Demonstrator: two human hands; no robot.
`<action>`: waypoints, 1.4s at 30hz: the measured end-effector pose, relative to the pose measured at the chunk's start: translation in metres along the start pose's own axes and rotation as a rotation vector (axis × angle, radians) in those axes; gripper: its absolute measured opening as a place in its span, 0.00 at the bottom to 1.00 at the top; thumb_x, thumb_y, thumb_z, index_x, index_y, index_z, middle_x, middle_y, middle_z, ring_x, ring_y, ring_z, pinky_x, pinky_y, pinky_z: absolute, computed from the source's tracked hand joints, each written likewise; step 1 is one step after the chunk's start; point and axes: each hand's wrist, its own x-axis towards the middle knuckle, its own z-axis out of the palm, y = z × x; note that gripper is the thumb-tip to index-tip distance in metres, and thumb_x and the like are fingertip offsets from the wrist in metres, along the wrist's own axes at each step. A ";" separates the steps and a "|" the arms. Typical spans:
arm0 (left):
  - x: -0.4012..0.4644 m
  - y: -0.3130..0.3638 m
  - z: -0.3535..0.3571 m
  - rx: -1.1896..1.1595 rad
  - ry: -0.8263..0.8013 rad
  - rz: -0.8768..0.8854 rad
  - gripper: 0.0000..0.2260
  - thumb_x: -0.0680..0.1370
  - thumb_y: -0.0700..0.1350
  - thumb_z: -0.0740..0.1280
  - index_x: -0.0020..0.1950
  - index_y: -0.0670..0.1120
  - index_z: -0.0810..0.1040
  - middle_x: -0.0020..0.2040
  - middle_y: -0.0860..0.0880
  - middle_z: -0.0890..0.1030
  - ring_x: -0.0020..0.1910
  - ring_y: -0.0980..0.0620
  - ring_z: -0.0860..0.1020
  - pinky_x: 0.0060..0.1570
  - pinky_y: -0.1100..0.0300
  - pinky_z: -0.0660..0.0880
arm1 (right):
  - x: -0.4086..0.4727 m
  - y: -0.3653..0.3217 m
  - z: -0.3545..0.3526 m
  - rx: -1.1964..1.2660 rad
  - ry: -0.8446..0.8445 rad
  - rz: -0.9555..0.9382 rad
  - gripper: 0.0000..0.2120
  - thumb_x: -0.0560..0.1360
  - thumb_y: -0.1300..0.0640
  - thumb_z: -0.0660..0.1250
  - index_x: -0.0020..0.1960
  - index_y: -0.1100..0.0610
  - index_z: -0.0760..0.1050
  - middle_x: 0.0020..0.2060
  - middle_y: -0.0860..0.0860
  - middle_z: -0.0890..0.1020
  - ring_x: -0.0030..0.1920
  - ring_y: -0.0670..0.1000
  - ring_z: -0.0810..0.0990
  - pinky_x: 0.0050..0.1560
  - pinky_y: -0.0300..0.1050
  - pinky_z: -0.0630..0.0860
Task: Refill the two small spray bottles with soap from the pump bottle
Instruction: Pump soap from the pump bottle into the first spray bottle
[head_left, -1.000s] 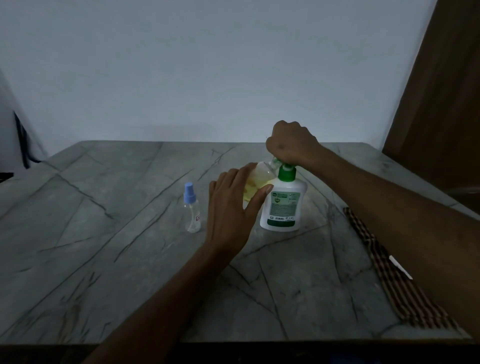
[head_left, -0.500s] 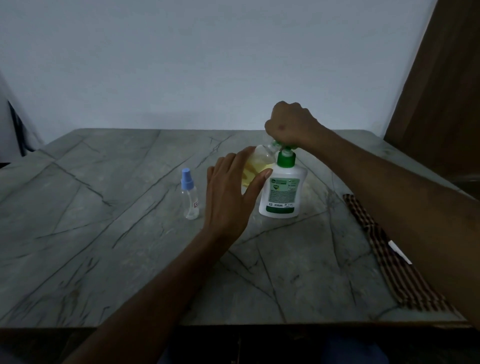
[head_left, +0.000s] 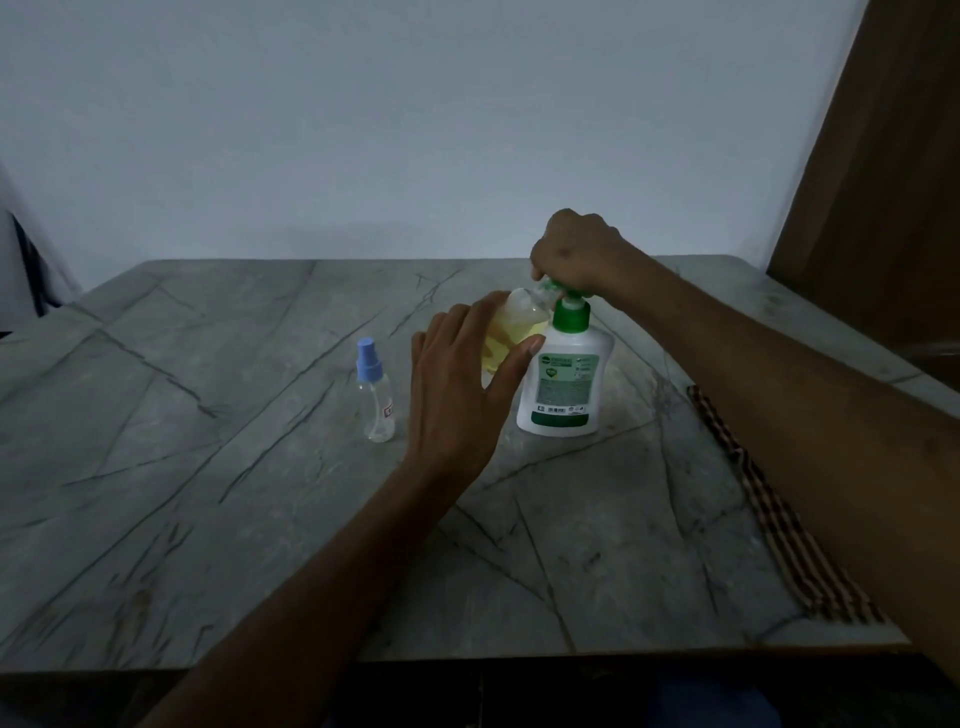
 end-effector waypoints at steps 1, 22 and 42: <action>-0.001 -0.001 0.000 0.003 -0.006 0.006 0.21 0.81 0.58 0.65 0.69 0.48 0.74 0.60 0.49 0.79 0.55 0.61 0.67 0.56 0.64 0.62 | 0.000 0.001 0.002 0.001 -0.004 0.012 0.10 0.78 0.56 0.67 0.54 0.62 0.79 0.38 0.53 0.75 0.37 0.52 0.74 0.46 0.47 0.75; 0.000 -0.002 0.000 -0.018 0.021 0.024 0.20 0.81 0.58 0.65 0.69 0.49 0.74 0.58 0.50 0.79 0.54 0.63 0.66 0.55 0.63 0.63 | 0.000 -0.003 -0.002 -0.034 0.036 -0.050 0.07 0.76 0.57 0.65 0.42 0.60 0.74 0.40 0.55 0.79 0.42 0.58 0.78 0.44 0.49 0.76; -0.001 -0.004 0.002 -0.032 0.020 0.033 0.21 0.80 0.57 0.66 0.69 0.48 0.75 0.59 0.50 0.79 0.54 0.65 0.65 0.55 0.62 0.63 | -0.002 -0.001 -0.001 -0.061 0.020 -0.042 0.13 0.78 0.58 0.62 0.36 0.57 0.65 0.34 0.53 0.73 0.35 0.53 0.72 0.37 0.45 0.68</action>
